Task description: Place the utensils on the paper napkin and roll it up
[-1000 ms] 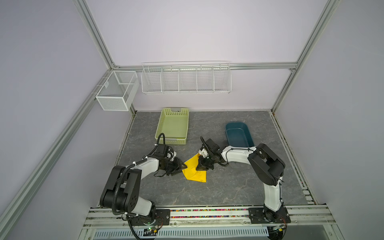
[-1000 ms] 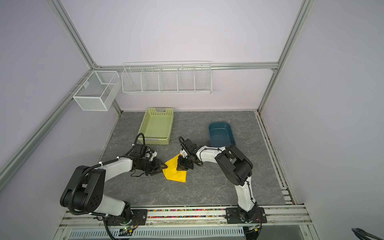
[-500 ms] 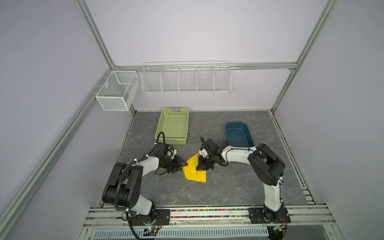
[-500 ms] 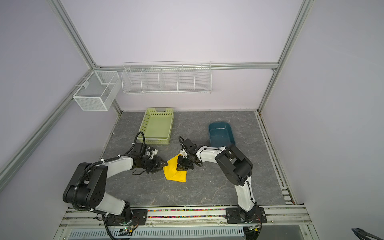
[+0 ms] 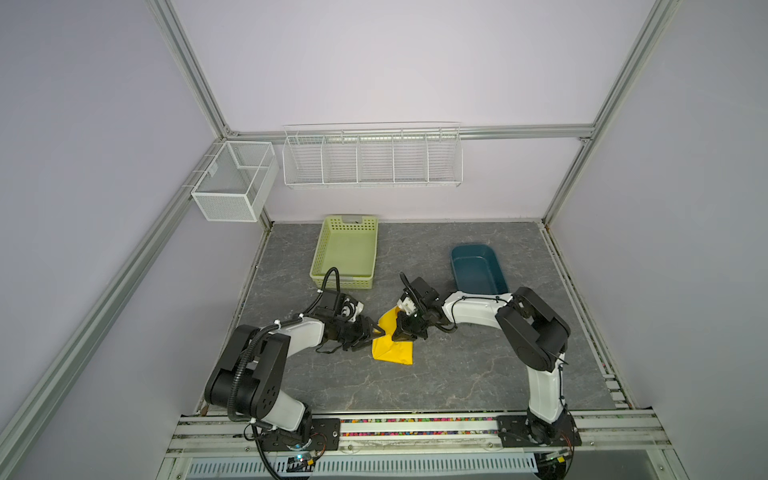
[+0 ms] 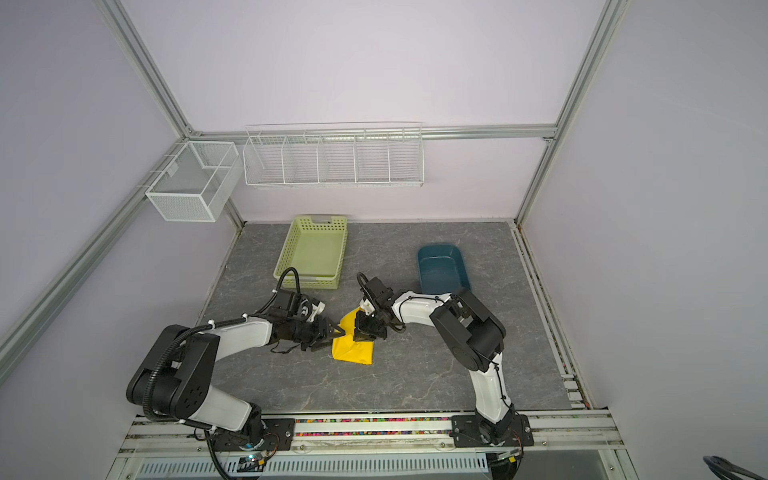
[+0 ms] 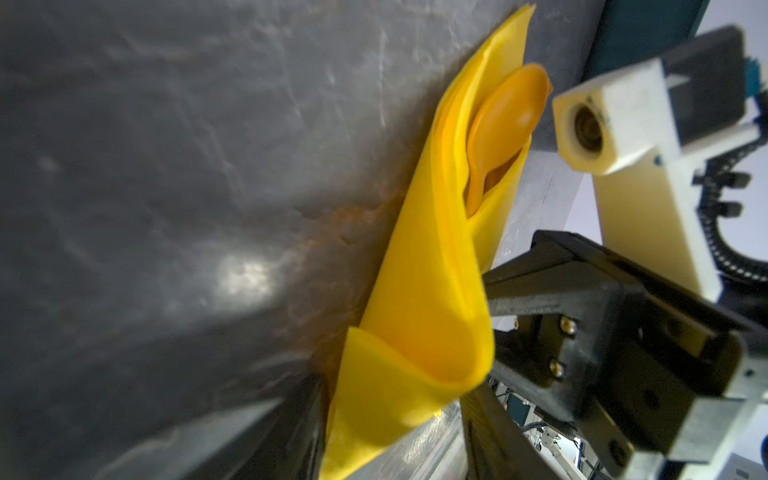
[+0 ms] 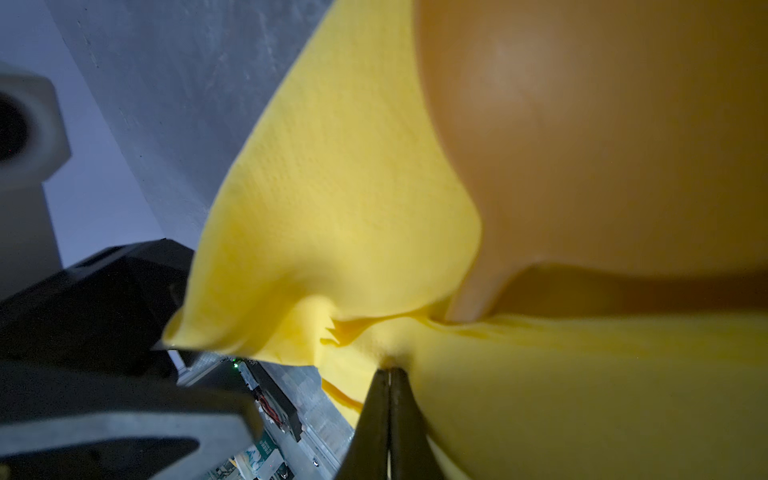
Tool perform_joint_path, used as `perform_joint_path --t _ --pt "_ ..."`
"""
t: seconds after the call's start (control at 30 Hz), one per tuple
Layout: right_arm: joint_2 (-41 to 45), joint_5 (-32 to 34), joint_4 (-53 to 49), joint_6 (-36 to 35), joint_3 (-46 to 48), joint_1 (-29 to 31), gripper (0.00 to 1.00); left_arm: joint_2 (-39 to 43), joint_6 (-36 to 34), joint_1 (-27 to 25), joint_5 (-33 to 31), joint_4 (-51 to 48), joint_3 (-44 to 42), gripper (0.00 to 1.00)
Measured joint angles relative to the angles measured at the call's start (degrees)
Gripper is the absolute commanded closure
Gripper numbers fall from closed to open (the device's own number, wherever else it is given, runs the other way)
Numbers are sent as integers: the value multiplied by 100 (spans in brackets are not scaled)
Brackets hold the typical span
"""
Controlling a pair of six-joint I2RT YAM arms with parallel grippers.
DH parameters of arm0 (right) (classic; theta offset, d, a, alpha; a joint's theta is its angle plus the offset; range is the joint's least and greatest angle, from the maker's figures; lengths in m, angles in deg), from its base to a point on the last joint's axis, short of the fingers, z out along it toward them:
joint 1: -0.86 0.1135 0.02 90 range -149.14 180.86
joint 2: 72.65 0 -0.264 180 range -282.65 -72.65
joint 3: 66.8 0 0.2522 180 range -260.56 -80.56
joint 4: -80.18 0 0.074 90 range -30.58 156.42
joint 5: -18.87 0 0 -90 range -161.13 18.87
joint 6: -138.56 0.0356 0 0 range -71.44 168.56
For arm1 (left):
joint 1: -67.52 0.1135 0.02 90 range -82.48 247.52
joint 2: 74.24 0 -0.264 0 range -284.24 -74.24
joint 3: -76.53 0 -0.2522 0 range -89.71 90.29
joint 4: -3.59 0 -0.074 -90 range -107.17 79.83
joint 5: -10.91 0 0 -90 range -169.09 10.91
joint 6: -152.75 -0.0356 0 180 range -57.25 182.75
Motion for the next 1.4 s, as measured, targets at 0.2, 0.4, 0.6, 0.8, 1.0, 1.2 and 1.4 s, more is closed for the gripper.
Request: perform_joint_path --t 0.2,0.4,0.6,0.8,1.0,1.2,1.4 --pt "0 2 -2 0 0 2 93 380 278 -127 -44 168 -378 45" --pt "0 0 -2 -15 -2 2 93 660 380 -127 -131 157 -538 48" --pt "0 2 -11 -20 -7 4 93 682 42 -129 -651 -485 22 52" --pt "0 2 -11 -22 -7 7 93 671 -540 -129 -1331 -1215 861 72" --pt "0 2 -11 -20 -7 7 93 560 -778 -129 -1436 -1580 1010 82" --pt "0 2 -11 -20 -7 9 94 562 -901 -129 -1453 -1869 1014 69" --pt "0 2 -11 -20 -7 11 93 525 -1075 -129 -1475 -2111 1023 75"
